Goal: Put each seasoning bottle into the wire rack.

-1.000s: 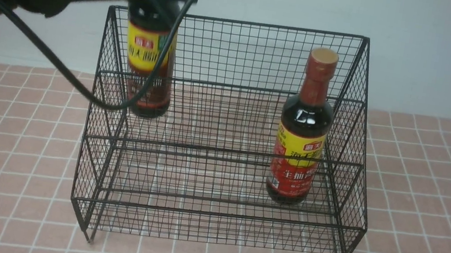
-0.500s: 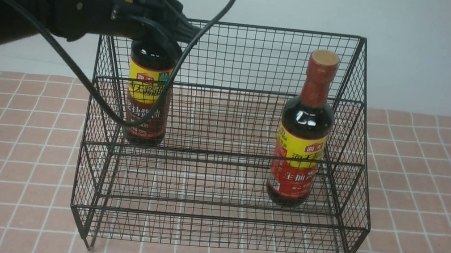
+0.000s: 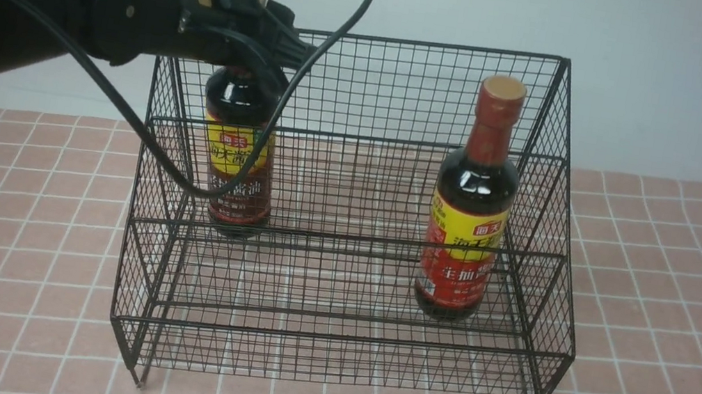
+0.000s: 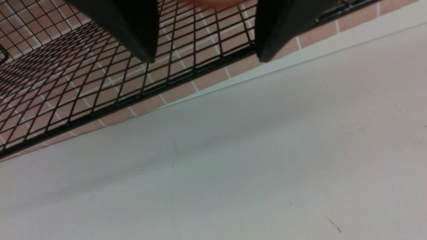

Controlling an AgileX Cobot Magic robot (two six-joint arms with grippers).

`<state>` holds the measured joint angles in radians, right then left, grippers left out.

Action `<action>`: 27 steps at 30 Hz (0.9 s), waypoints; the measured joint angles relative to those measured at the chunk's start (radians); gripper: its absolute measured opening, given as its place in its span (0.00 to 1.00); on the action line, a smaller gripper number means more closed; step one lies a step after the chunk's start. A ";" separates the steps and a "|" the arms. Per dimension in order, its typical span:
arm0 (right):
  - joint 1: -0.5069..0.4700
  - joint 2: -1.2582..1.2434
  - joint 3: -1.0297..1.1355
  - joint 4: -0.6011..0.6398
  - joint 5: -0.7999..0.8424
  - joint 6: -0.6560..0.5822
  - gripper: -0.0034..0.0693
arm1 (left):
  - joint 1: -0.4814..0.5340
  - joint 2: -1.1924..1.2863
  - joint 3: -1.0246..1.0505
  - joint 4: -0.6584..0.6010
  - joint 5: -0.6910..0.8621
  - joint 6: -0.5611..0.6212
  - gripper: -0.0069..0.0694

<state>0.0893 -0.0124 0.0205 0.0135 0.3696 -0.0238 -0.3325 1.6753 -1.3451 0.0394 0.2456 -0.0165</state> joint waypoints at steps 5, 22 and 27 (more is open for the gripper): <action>0.000 0.000 0.000 0.000 0.000 0.000 0.04 | -0.001 -0.003 -0.004 -0.002 0.000 0.000 0.68; 0.000 0.000 0.000 0.000 0.000 0.000 0.04 | 0.000 -0.405 -0.004 0.000 0.161 0.004 0.43; 0.000 0.000 0.000 0.000 0.000 0.000 0.04 | 0.000 -0.582 -0.004 0.000 0.363 0.004 0.13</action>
<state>0.0893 -0.0124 0.0205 0.0135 0.3696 -0.0238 -0.3324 1.0937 -1.3493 0.0397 0.6083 -0.0123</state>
